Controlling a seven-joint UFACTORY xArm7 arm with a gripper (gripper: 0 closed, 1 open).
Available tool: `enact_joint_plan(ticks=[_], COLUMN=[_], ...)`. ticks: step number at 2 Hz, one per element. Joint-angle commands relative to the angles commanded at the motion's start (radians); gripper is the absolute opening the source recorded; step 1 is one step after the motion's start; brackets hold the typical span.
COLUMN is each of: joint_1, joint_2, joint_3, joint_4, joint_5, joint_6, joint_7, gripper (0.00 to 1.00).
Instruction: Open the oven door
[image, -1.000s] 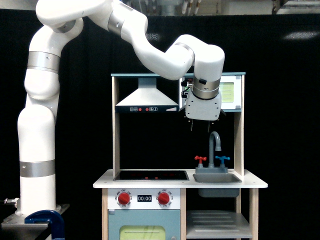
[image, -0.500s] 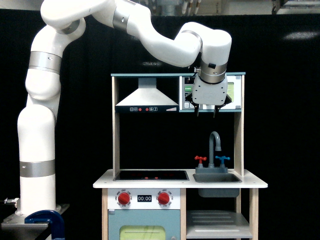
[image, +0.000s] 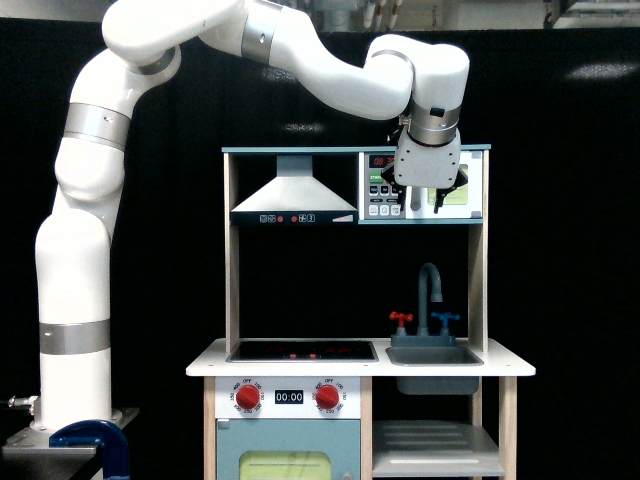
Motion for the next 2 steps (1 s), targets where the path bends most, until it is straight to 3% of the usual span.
enact_joint_plan(ticks=[1,2], joint_1=[-0.002,-0.001], joint_2=[0.035,0.022], joint_3=[0.065,0.087], joint_4=[0.084,0.072], joint_5=[-0.011,-0.018], joint_6=[-0.019,-0.036], joint_7=[0.079,0.096], gripper=[1.00,1.00])
